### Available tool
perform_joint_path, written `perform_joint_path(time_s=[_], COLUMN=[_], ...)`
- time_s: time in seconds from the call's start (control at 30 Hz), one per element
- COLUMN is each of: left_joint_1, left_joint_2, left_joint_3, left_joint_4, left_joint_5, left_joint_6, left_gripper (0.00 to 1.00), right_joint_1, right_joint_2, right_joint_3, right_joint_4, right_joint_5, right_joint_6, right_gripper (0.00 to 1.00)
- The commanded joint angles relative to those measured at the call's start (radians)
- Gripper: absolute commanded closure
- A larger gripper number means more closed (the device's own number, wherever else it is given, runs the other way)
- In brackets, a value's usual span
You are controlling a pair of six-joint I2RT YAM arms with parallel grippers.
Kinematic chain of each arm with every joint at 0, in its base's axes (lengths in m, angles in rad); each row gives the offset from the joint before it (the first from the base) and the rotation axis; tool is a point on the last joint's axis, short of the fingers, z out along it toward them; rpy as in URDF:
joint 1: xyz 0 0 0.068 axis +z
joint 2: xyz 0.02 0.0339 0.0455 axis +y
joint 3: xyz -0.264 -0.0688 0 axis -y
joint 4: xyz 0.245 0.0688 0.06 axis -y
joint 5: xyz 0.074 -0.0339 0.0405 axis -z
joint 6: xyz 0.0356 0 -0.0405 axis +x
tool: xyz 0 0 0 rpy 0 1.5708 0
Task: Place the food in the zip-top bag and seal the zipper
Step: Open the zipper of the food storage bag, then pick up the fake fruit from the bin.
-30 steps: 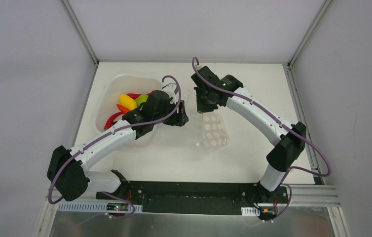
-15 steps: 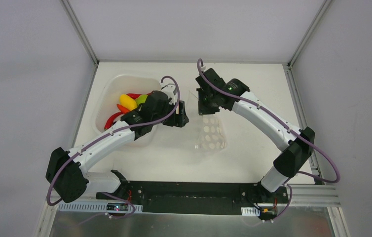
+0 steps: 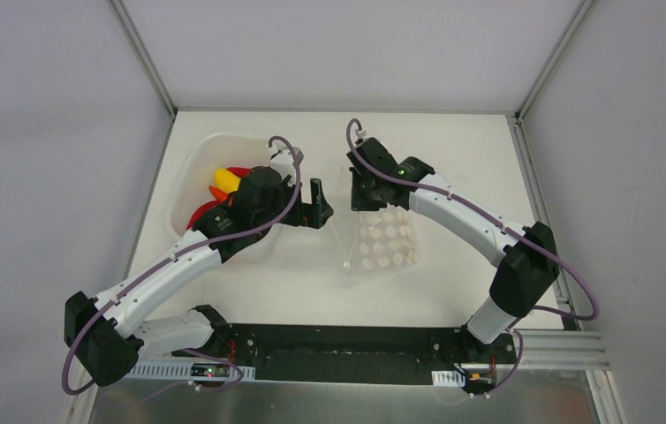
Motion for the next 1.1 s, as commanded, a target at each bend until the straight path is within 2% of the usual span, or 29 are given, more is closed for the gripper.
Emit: perform_joint_path(time_s=[0.0,0.1,0.3,0.4,0.53,0.6,0.7,0.93,1.07], left_joint_1=[0.053,0.131,0.34,0.439,0.518,0.558,0.583,0.623,0.639], left_joint_2=[-0.056,-0.056,-0.019,0.063,0.209,0.269,0.363,0.526,0.602], left_joint_3=[0.04,0.067,0.063,0.083,0.134,0.154,0.176,0.256,0.269], left_joint_4=[-0.021,-0.077,-0.107,-0.09,-0.073,-0.062,-0.029,-0.063,-0.041], left_joint_5=[-0.096,-0.153,-0.254,-0.274,-0.376,-0.367,-0.394,-0.447,-0.396], left_joint_6=[0.068,0.087,0.018,-0.043,-0.145,-0.191,-0.203,-0.239,-0.248], left_gripper=[0.0,0.0,0.0,0.0,0.0,0.0,0.04,0.05,0.08], right_joint_1=[-0.003,-0.005,-0.004,-0.004,-0.004,-0.003,-0.003,-0.003,-0.004], right_joint_2=[-0.071,-0.097,-0.1,-0.107,-0.122,-0.127,-0.134,-0.158,-0.149], right_joint_3=[-0.069,-0.137,-0.139,-0.144,-0.142,-0.138,-0.139,-0.155,-0.147], right_joint_4=[0.152,0.217,0.203,0.2,0.197,0.194,0.184,0.182,0.171], right_joint_5=[-0.044,-0.08,-0.125,-0.127,-0.119,-0.117,-0.116,-0.123,-0.123], right_joint_6=[0.029,0.018,0.014,0.024,0.024,0.023,0.022,0.029,0.016], right_gripper=[1.0,1.0,1.0,1.0,1.0,1.0,1.0,1.0,1.0])
